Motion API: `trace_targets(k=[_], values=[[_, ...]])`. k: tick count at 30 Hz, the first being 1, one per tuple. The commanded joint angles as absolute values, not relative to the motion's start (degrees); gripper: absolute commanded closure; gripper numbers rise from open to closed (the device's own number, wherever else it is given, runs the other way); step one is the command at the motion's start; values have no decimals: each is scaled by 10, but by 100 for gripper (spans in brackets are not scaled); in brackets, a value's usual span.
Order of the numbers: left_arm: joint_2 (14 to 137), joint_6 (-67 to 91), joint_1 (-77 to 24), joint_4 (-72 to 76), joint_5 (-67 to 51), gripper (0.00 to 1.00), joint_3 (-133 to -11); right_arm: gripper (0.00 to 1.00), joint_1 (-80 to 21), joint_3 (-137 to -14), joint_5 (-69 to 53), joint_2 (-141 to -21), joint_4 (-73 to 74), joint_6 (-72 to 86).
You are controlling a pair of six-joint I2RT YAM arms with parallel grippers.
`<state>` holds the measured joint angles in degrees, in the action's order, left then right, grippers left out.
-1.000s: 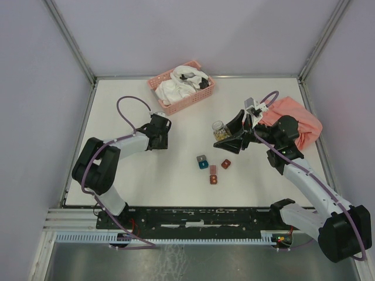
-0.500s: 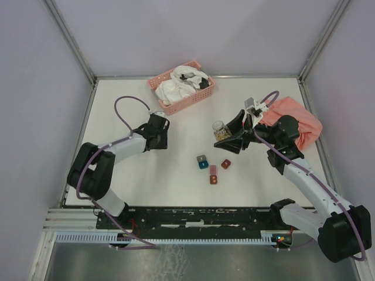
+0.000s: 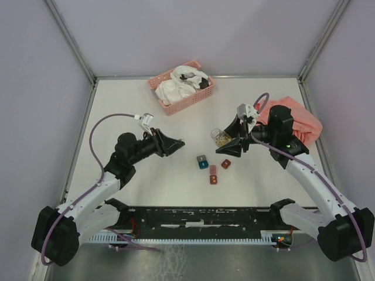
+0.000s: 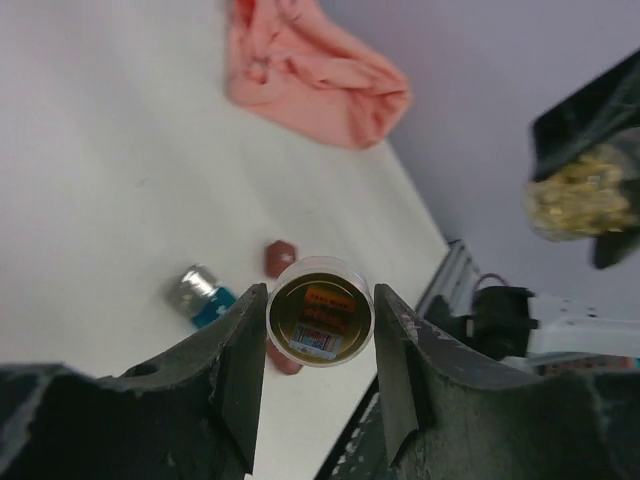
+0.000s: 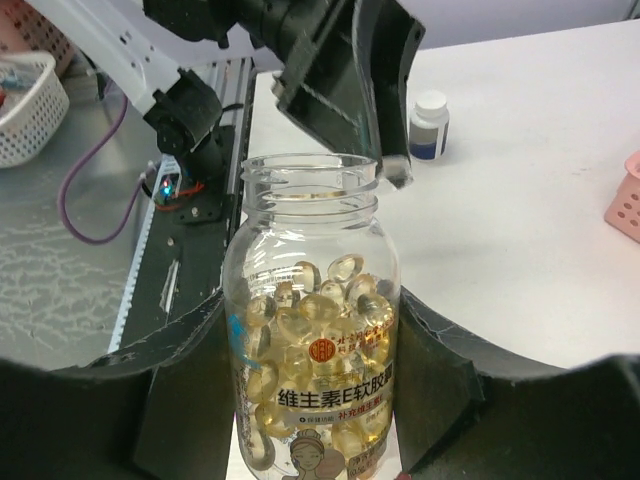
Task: Sort the pills into containers
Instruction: Screw the lid of the pill bottle onto the pill bottle.
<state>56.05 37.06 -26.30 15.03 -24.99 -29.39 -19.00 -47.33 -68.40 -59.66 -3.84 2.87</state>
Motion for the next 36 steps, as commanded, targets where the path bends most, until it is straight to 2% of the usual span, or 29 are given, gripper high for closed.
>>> trace_targets(k=[1, 5, 12, 21, 36], values=[[521, 579, -264, 460, -369, 70, -250, 98, -190, -519, -703, -594, 132, -151], [518, 639, -272, 526, -370, 70, -254, 98, -200, -528, -658, -598, 158, -162], [531, 628, -291, 501, -358, 71, -273, 98, -249, -564, -570, -604, 258, -244], [564, 556, -344, 378, -309, 72, -322, 98, -298, -577, -508, -618, 294, -288], [602, 467, -427, 224, -236, 72, -395, 98, -306, -583, -479, -621, 297, -285]])
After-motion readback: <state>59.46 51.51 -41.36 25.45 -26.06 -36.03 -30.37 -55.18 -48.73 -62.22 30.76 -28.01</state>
